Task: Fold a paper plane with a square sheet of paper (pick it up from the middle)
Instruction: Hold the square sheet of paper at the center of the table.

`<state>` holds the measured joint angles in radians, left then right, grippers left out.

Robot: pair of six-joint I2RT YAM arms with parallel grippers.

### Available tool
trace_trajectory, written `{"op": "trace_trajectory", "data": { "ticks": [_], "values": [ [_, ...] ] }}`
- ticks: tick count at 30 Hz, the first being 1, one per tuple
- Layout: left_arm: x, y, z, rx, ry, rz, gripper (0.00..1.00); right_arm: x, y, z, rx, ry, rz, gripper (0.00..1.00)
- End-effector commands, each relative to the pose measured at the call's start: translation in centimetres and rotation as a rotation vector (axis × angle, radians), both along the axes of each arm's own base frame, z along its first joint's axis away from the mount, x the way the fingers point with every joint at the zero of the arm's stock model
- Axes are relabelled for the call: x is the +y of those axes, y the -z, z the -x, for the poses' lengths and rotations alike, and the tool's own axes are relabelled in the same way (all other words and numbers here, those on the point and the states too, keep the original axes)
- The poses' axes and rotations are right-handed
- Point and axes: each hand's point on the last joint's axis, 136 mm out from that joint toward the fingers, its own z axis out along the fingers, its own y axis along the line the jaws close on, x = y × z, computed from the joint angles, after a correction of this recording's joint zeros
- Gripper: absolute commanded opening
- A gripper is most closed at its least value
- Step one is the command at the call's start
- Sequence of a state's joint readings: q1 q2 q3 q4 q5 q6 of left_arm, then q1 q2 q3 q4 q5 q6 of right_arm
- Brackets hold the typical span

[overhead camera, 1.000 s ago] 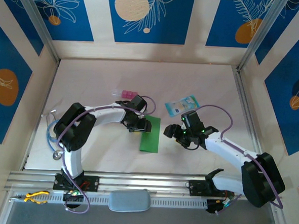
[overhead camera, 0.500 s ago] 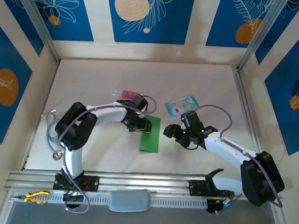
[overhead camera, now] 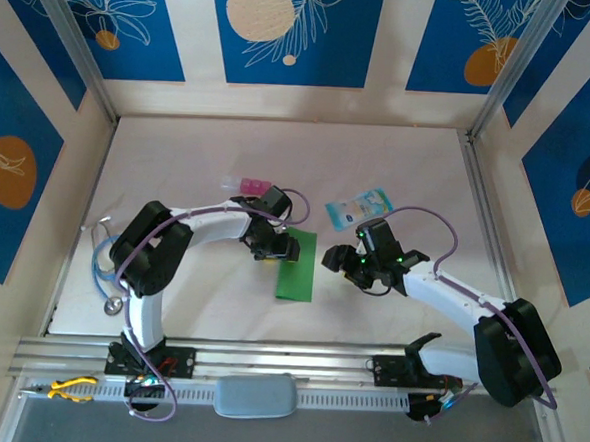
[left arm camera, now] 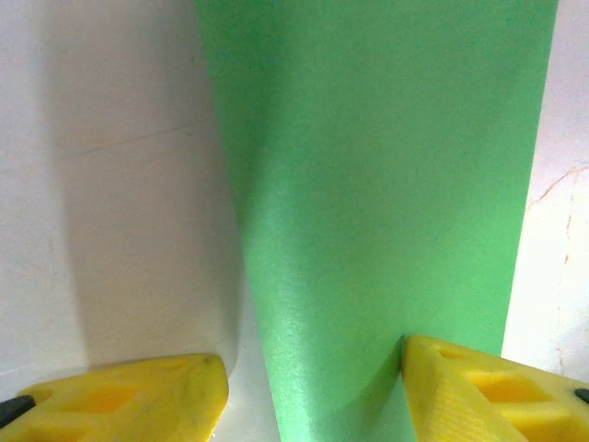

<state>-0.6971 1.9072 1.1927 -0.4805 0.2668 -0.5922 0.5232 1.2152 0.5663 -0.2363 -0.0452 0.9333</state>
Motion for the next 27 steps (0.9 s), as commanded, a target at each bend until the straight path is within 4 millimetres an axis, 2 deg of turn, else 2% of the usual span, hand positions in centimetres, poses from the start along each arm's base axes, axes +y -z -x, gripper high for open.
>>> {"op": "trace_trajectory", "data": {
  "ticks": [1,7,17,27],
  "values": [
    [0.3,4.8,0.5,0.002,0.042,-0.076,0.60,0.2,0.2,0.4,0.006,-0.018,-0.014,0.64],
    [0.4,5.0,0.6,0.006,0.040,-0.076,0.60,0.7,0.3,0.2,0.008,-0.029,-0.041,0.48],
    [0.5,5.4,0.7,0.012,0.042,-0.082,0.60,2.9,1.1,-1.4,0.015,-0.054,-0.078,0.11],
    [0.7,5.6,0.8,0.014,0.046,-0.096,0.60,5.9,2.2,-2.3,0.039,-0.095,-0.052,0.06]
  ]
}}
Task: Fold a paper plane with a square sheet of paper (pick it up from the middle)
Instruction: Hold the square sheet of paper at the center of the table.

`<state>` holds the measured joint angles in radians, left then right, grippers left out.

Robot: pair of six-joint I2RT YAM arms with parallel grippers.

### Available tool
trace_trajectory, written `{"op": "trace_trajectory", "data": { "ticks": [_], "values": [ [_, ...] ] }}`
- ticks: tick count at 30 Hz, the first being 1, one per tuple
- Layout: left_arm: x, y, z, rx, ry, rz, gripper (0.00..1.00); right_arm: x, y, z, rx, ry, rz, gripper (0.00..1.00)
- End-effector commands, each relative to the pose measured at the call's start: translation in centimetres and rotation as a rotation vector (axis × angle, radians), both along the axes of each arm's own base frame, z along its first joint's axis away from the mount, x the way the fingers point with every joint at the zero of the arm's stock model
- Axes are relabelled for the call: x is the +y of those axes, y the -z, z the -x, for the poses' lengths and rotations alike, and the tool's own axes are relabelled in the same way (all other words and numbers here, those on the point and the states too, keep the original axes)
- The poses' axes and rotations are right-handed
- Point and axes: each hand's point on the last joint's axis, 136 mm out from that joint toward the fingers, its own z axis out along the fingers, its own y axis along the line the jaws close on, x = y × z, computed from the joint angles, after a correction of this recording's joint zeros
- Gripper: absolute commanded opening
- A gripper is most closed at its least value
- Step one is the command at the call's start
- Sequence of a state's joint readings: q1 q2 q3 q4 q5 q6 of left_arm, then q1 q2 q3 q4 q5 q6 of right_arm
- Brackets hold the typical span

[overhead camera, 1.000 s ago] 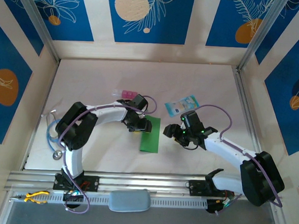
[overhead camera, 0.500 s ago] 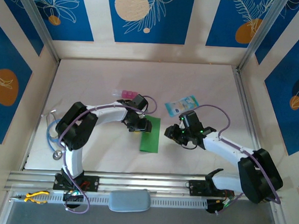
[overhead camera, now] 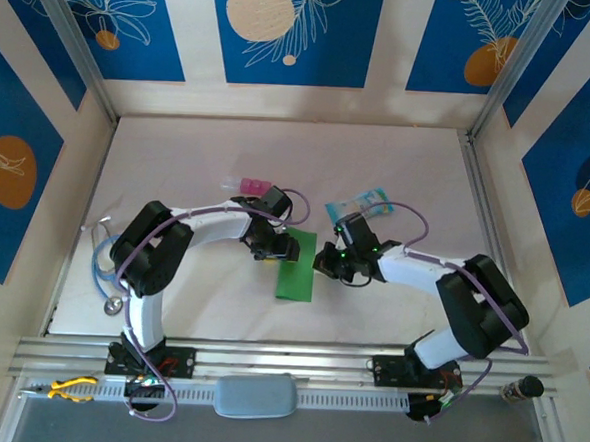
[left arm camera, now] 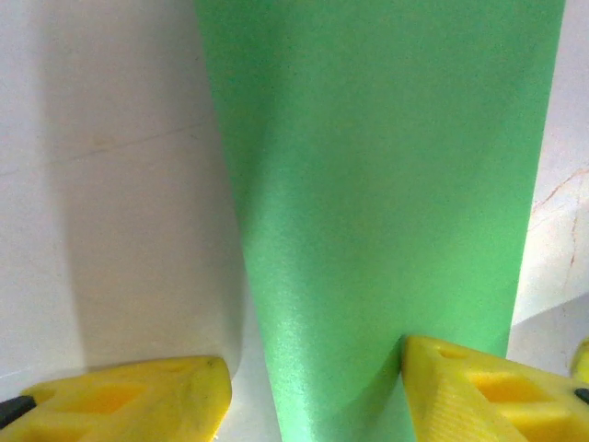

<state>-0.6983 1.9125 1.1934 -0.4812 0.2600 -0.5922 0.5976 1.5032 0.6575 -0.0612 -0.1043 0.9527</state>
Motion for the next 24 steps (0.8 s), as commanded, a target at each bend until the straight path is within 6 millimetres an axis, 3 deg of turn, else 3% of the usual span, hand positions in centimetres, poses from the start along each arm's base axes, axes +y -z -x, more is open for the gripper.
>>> {"op": "trace_trajectory", "data": {
  "ticks": [1,14,21,24],
  "values": [
    [0.7,5.5,0.9,0.017,0.045,-0.090,0.60,1.2,-0.3,-0.7,-0.015,-0.006,-0.008,0.05],
    [0.5,5.6,0.9,0.020,0.040,-0.078,0.60,2.3,1.4,-0.7,0.017,-0.053,0.029,0.01],
    [0.4,5.4,1.0,0.019,0.041,-0.066,0.60,0.1,4.9,1.6,0.103,-0.087,0.137,0.01],
    [0.0,4.5,0.7,0.005,0.022,-0.035,0.61,-1.0,5.5,1.8,0.107,-0.092,0.182,0.00]
  ]
}}
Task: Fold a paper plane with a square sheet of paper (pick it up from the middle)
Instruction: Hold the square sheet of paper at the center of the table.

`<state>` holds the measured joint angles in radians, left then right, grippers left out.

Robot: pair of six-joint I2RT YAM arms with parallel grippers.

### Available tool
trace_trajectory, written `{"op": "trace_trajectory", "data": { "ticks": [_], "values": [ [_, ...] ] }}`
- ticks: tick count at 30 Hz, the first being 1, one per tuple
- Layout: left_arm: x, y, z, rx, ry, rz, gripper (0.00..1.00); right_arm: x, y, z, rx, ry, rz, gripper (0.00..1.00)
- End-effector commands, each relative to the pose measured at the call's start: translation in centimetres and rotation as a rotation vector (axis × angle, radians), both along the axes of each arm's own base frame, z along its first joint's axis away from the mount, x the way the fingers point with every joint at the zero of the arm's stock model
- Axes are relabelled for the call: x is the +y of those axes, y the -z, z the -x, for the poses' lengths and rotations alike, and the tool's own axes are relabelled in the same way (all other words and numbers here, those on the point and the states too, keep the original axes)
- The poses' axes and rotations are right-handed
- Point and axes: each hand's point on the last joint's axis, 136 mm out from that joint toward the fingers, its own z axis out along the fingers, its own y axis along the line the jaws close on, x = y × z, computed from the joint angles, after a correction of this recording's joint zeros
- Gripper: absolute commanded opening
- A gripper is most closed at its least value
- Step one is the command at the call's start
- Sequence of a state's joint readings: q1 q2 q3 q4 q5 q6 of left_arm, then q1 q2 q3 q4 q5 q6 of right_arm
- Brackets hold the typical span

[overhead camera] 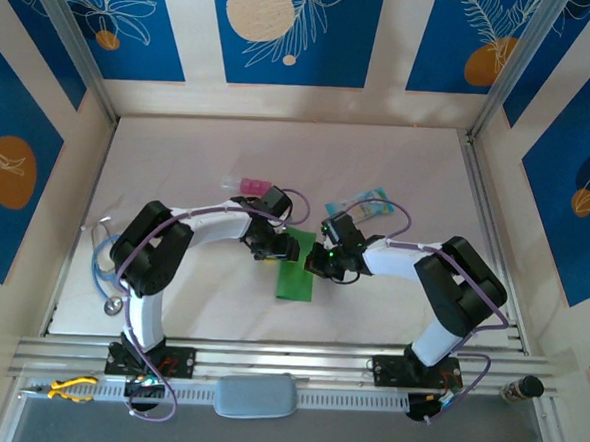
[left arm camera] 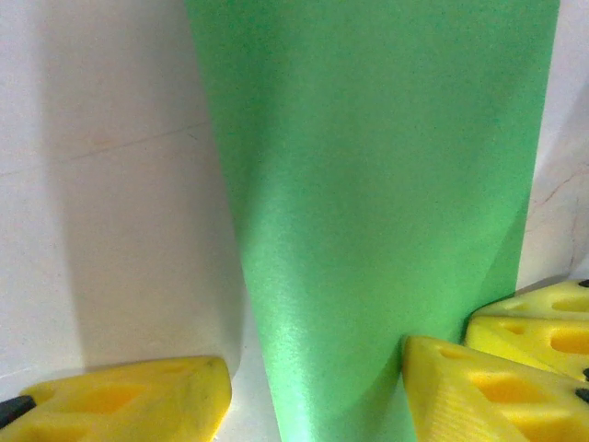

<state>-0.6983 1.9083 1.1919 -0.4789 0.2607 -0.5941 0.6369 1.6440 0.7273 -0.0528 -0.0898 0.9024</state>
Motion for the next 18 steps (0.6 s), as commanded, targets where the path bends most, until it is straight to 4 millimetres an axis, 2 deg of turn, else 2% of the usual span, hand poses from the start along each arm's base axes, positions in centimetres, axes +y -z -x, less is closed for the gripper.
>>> {"op": "trace_trajectory", "data": {
  "ticks": [1,7,14,16,18],
  "values": [
    [-0.2,4.2,0.5,-0.001,0.017,-0.027,0.61,-2.8,3.1,2.1,0.085,-0.028,0.128,0.00],
    [-0.7,-0.3,-1.0,-0.090,-0.043,0.054,0.66,-3.0,3.1,1.2,0.082,-0.146,0.133,0.00],
    [1.6,-3.9,-2.2,-0.171,-0.150,0.106,0.68,-2.8,3.5,-0.1,0.081,-0.248,0.177,0.00],
    [2.2,-4.4,-2.3,-0.183,-0.172,0.130,0.65,-2.8,3.6,-0.4,0.086,-0.267,0.191,0.00],
    [2.2,-4.8,-2.4,-0.182,-0.179,0.177,0.54,-2.6,3.7,-0.6,0.095,-0.277,0.191,0.00]
  ]
}}
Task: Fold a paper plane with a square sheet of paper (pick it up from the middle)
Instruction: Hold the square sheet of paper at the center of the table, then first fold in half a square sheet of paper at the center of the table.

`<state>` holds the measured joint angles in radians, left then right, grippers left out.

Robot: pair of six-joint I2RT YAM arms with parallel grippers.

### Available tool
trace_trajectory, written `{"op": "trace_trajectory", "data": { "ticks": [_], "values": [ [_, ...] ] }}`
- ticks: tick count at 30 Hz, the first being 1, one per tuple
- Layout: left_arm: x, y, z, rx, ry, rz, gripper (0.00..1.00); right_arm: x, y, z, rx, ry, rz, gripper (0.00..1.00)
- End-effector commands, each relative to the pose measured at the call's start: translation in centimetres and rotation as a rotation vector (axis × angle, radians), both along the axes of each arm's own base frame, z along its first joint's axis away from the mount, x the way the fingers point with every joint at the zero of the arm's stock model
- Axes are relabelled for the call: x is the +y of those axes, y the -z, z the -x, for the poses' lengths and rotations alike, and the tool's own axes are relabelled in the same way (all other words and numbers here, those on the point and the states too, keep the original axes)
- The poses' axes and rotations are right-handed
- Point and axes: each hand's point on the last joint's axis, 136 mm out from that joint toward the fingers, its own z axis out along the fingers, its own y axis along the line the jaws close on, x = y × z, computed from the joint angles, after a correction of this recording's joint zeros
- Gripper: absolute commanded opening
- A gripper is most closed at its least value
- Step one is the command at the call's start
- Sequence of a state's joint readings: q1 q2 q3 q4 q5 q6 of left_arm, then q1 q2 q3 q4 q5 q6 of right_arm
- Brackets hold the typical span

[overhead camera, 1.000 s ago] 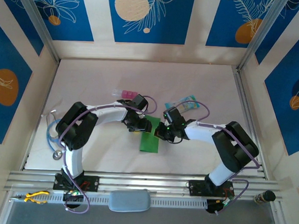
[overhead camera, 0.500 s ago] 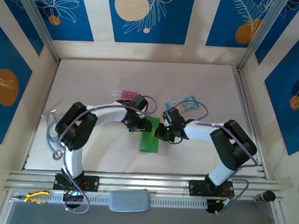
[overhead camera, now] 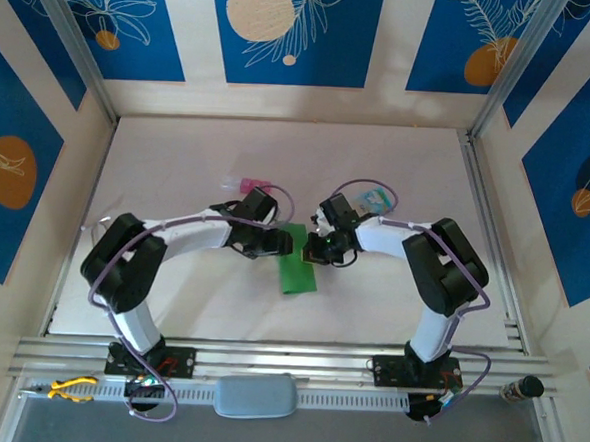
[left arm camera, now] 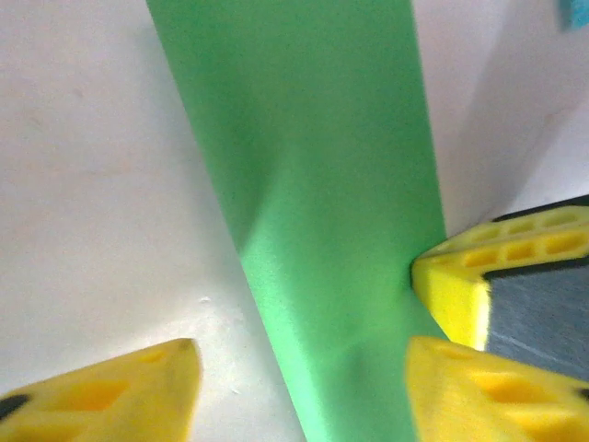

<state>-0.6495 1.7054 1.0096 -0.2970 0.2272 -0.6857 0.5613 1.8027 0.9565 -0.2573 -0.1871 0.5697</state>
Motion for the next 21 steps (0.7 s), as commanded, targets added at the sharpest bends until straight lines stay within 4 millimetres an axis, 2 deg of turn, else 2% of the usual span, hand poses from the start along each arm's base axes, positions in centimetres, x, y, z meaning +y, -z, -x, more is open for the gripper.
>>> {"op": "trace_trajectory", "data": {
  "ticks": [1,3,6,8,12,21],
  "values": [
    [-0.1,-1.7,-1.0,-0.049,-0.027,0.104,0.45,-2.9,3.7,2.3,0.102,-0.033,0.156,0.00],
    [-1.1,-2.3,-1.0,-0.042,-0.001,0.196,0.28,-2.8,3.8,2.3,0.110,-0.029,0.149,0.00],
    [-2.7,-3.0,-1.0,-0.033,0.040,0.326,0.10,-2.9,3.9,2.4,0.117,-0.018,0.151,0.00],
    [-3.5,-3.0,-1.0,-0.020,0.050,0.371,0.03,-2.9,3.9,2.3,0.121,-0.011,0.155,0.00],
    [-3.7,-1.5,-1.0,0.020,0.041,0.375,0.00,-3.1,3.9,2.4,0.126,0.000,0.157,0.00],
    [-2.6,1.2,0.0,0.057,0.023,0.319,0.00,-3.5,3.8,2.2,0.126,0.019,0.157,0.00]
  ]
}}
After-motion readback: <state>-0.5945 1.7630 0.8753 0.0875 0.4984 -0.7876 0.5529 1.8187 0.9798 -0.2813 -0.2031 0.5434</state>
